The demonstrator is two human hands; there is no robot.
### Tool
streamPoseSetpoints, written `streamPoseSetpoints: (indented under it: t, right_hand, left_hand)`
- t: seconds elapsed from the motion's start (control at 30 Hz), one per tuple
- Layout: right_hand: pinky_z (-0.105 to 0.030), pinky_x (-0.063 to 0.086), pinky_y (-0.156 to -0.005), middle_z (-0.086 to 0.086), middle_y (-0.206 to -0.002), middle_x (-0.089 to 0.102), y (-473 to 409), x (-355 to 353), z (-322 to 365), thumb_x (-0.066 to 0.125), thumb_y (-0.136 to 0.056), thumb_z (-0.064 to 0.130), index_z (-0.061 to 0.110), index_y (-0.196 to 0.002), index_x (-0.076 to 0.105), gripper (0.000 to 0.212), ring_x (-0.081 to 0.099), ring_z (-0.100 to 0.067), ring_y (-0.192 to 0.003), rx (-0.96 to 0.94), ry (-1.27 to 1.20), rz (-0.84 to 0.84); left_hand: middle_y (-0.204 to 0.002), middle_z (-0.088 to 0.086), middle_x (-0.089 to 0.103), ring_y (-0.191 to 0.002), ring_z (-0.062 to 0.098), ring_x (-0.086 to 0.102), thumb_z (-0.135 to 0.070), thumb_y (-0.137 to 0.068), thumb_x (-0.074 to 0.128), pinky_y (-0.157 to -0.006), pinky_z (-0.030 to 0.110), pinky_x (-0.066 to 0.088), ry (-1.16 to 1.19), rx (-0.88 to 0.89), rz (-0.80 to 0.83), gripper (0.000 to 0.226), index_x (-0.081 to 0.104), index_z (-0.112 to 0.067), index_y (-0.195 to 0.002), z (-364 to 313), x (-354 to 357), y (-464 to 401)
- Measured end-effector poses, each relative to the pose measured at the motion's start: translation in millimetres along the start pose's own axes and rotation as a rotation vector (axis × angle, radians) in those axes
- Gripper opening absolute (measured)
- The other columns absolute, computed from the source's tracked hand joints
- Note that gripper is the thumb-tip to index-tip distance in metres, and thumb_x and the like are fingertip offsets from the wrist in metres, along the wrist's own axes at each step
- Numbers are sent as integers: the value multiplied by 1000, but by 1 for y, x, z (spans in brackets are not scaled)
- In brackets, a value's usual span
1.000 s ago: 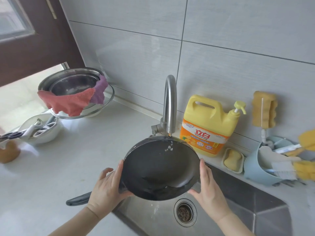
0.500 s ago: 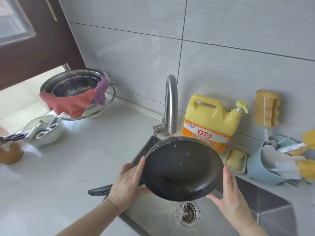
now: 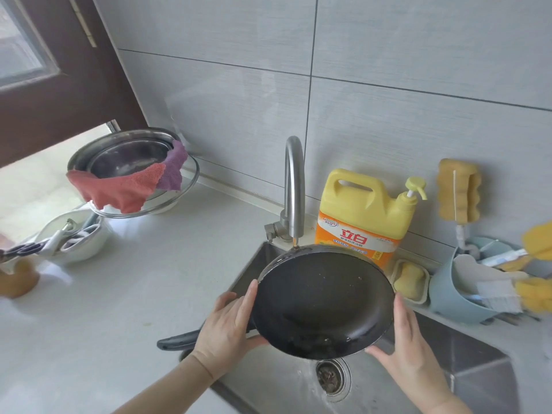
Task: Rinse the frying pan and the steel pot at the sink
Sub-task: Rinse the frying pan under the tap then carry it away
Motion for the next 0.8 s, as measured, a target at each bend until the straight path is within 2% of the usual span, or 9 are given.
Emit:
streamPoseSetpoints:
  t: [0.07,0.17,0.3,0.43,0.53,0.63,0.7,0.8]
  right_hand:
    - [-31,53,-76,-16,-139,37,-3,7,6,98,-42,24,19,-155,-3,152,54,-27,-116,-28,-1,14]
    - [-31,57,-68,-14,-138,41,-10,17,20,98,-45,27,19,-155,-2,149,66,-34,-106,-36,-7,40]
    - [-30,57,-71,-11,-141,38,-18,29,34,97,-48,27,21,-155,-5,148,67,-32,-107,-90,8,53]
    - [-29,56,-76,-15,-139,46,-24,37,45,97,-49,27,22,-155,-7,149,65,-30,-110,-99,33,69]
    - [-30,56,-79,-16,-140,47,-28,39,52,96,-53,28,25,-154,-11,147,63,-29,-113,-123,43,75]
    - [-23,54,-77,-14,-139,47,-31,40,57,96,-53,31,19,-154,-8,146,65,-25,-110,-138,68,94]
    - [-19,51,-79,-12,-139,47,-29,41,56,96,-52,32,17,-155,-6,146,65,-22,-111,-140,78,103]
    - [-20,51,-85,-10,-144,44,-26,41,51,95,-55,33,20,-155,-10,145,61,-22,-117,-138,67,96]
  left_hand:
    - [-78,-5,64,-75,12,54,-69,-79,61,-93,33,37,-29,-21,12,112,8,-4,-154,8,-4,7]
    - [-80,-4,67,-75,15,59,-71,-77,59,-91,36,40,-93,-42,-5,109,18,0,-148,20,-12,18]
    - [-78,-6,68,-74,13,61,-72,-76,58,-92,36,40,-151,-95,-27,103,31,6,-139,33,-24,28]
    - [-76,-3,68,-77,12,56,-73,-81,51,-91,37,40,-165,-109,-57,101,26,2,-142,41,-34,36]
    - [-72,-4,67,-68,14,61,-77,-85,41,-90,37,40,-157,-128,-56,98,23,0,-144,44,-39,40]
    - [-69,-5,66,-61,17,61,-75,-81,47,-90,36,40,-115,-140,-59,103,18,-5,-150,47,-40,45]
    - [-74,-2,68,-66,16,61,-72,-77,54,-90,37,41,-87,-124,-66,110,10,-8,-155,48,-38,45]
    - [-79,-2,70,-69,15,65,-75,-82,47,-90,38,41,-53,-108,-75,107,3,-13,-157,46,-36,43]
Point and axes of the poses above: each hand's wrist, its own y-axis away from the middle knuckle, its own x-axis out of the palm, z = x × y, the point moved 4 cm from there along -y, towards the middle knuckle
